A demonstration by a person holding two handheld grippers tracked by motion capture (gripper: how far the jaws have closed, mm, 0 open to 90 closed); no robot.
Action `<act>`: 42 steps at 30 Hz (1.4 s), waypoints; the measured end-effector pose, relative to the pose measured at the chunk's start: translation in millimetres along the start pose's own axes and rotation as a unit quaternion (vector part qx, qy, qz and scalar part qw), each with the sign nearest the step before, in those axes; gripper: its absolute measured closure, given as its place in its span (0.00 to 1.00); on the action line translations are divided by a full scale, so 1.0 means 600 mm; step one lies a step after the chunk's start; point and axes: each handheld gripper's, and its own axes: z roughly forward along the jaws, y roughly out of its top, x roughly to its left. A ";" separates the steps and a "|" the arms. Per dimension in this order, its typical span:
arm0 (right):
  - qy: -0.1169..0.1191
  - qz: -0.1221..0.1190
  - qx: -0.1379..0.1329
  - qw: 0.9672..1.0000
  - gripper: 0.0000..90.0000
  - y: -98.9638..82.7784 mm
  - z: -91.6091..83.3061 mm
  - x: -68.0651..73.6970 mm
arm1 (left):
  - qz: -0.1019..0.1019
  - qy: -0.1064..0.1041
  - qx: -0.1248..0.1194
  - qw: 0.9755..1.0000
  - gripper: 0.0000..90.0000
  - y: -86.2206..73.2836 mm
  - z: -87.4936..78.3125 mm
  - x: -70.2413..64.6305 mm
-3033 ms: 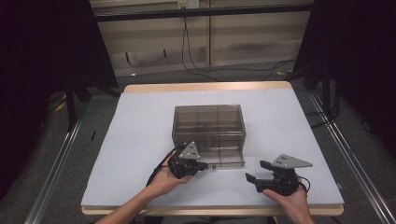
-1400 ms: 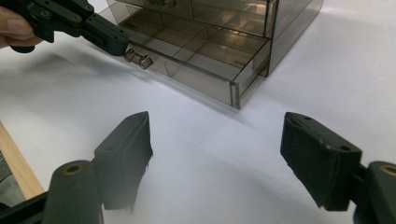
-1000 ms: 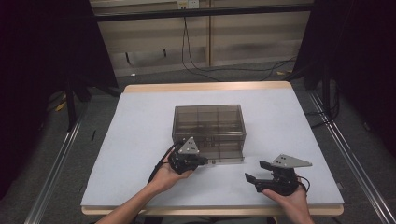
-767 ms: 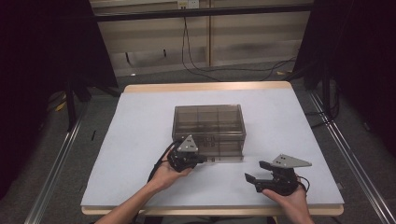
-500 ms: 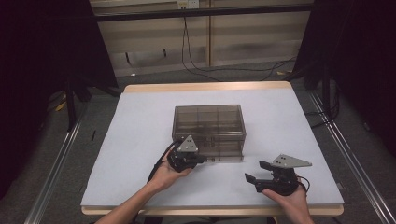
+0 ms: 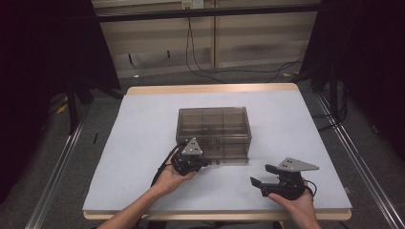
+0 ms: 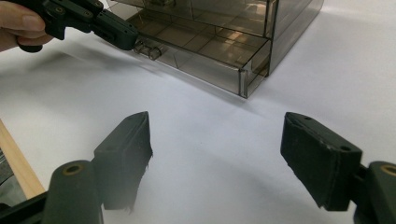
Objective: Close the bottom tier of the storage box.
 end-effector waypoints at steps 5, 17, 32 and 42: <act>0.000 -0.001 0.001 1.000 0.27 0.000 0.000 0.000 | 0.001 0.001 0.000 1.000 1.00 0.000 0.000 0.000; 0.000 0.002 0.001 1.000 0.27 0.000 0.001 0.000 | -0.002 0.005 0.004 1.000 1.00 0.001 0.000 0.003; 0.003 0.002 0.001 1.000 0.27 0.001 0.001 0.001 | -0.004 0.011 -0.002 1.000 1.00 0.001 0.003 0.004; 0.004 0.002 0.002 1.000 0.27 0.001 0.002 0.001 | -0.010 0.012 0.002 1.000 1.00 0.001 0.003 0.007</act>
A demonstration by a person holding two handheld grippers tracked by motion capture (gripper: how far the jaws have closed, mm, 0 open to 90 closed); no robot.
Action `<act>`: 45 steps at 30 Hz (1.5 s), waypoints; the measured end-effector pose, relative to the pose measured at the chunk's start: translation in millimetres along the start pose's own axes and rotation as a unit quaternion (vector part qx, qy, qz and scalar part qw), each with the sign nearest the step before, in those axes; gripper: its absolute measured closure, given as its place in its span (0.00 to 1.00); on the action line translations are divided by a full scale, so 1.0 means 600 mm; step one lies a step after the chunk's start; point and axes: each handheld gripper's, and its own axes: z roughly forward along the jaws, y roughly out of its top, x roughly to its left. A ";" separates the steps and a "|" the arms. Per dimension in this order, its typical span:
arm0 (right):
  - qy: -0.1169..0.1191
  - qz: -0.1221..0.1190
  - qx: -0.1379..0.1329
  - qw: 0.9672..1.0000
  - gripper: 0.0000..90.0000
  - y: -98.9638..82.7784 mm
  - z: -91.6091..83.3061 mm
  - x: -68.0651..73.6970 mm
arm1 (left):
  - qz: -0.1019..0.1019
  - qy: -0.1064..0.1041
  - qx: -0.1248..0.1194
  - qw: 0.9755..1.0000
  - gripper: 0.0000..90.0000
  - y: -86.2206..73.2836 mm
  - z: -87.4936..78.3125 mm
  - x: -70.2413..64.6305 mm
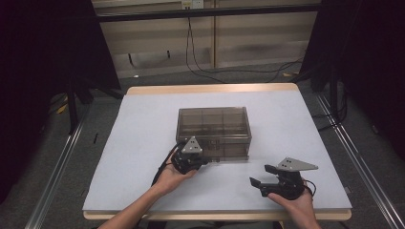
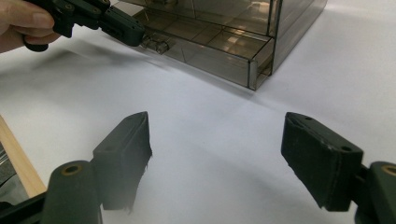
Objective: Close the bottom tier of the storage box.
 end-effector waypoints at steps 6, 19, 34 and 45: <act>0.001 -0.001 0.000 1.000 0.27 0.000 0.000 0.000 | -0.003 -0.001 -0.006 1.000 1.00 0.000 0.002 -0.001; 0.005 -0.001 0.002 1.000 0.27 0.001 0.002 0.001 | -0.012 0.013 -0.006 1.000 1.00 0.001 0.004 -0.002; 0.003 0.001 0.000 1.000 0.27 0.001 0.001 -0.001 | -0.007 0.017 0.011 1.000 1.00 0.004 0.004 0.002; 0.003 -0.001 0.002 1.000 0.27 0.002 0.003 0.001 | -0.018 0.014 0.003 1.000 1.00 0.009 0.006 0.009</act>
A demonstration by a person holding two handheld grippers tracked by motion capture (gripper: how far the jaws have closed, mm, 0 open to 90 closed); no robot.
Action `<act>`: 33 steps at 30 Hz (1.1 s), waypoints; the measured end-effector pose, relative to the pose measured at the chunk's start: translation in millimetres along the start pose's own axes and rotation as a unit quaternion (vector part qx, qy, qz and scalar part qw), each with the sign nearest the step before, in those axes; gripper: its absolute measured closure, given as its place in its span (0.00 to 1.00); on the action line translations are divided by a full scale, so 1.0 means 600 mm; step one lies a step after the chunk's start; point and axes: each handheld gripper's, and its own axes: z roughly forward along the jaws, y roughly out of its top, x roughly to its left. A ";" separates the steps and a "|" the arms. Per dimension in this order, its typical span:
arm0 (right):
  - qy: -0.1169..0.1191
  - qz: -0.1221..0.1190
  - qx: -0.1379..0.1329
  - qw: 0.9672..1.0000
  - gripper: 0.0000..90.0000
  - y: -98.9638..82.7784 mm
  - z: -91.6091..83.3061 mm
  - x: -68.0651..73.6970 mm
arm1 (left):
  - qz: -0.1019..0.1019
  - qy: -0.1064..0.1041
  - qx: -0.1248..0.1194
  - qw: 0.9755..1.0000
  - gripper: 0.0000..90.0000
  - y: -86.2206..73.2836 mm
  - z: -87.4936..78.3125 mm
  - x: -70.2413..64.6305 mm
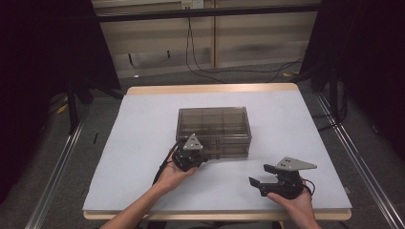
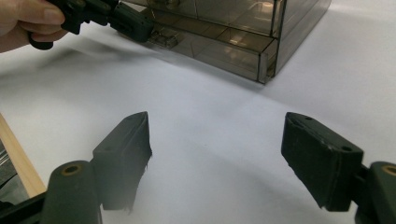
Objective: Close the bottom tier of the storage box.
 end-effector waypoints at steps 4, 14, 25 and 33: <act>0.001 0.001 0.002 1.000 0.27 -0.001 -0.001 0.000 | 0.000 0.000 -0.007 1.000 1.00 0.001 0.002 0.000; 0.002 0.000 0.002 1.000 0.27 0.000 0.000 0.001 | 0.001 0.002 -0.008 1.000 1.00 0.001 0.003 0.003; 0.004 0.001 0.003 1.000 0.27 -0.001 0.000 0.001 | -0.001 0.005 -0.008 1.000 1.00 0.000 0.006 0.007; 0.003 0.001 0.004 1.000 0.27 -0.001 0.001 0.001 | -0.001 0.009 -0.005 1.000 1.00 0.000 0.007 0.008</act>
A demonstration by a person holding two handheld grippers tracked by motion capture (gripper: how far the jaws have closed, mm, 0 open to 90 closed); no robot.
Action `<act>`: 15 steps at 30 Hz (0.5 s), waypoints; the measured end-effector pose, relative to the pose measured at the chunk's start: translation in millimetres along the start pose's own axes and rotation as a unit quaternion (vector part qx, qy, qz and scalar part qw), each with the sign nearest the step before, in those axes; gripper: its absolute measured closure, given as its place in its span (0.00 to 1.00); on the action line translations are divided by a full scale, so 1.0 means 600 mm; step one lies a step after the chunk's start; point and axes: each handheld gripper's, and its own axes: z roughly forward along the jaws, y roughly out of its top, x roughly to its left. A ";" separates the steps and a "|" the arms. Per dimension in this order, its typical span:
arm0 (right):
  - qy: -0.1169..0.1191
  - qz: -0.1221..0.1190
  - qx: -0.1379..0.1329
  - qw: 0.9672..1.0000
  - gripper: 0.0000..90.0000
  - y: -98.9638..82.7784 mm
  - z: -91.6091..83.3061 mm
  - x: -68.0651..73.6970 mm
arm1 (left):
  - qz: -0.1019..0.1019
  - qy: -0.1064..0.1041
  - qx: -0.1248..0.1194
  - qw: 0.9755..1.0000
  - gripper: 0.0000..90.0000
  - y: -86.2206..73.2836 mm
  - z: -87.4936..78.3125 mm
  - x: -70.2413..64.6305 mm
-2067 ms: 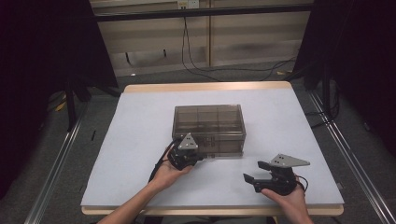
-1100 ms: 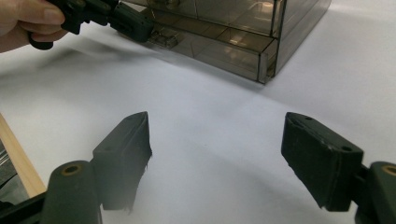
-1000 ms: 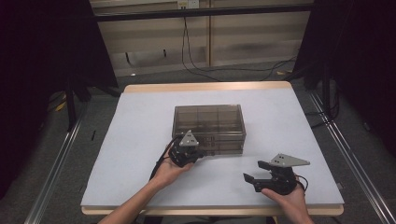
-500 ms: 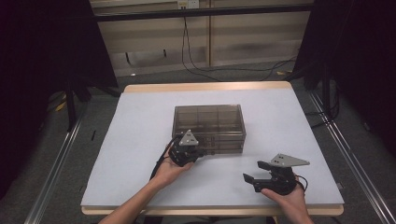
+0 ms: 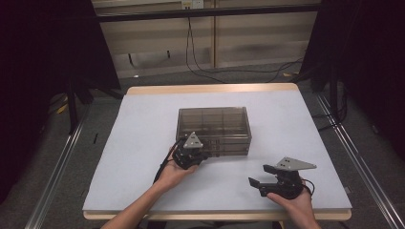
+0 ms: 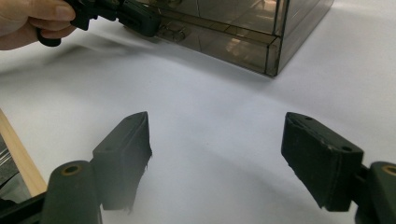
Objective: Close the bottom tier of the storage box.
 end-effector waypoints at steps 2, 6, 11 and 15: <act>0.000 0.000 0.000 1.000 0.27 0.000 0.000 0.000 | 0.002 0.003 0.003 1.000 1.00 -0.001 0.001 0.003; 0.000 -0.001 0.001 1.000 0.27 0.000 0.000 0.000 | 0.000 0.007 0.008 1.000 1.00 -0.003 0.004 0.008; 0.000 0.000 0.000 1.000 0.27 0.000 0.000 -0.001 | 0.001 0.011 0.006 1.000 1.00 -0.003 0.005 0.005; 0.000 0.000 0.001 1.000 0.27 0.000 -0.001 0.000 | 0.001 0.011 0.003 1.000 1.00 -0.003 0.006 0.004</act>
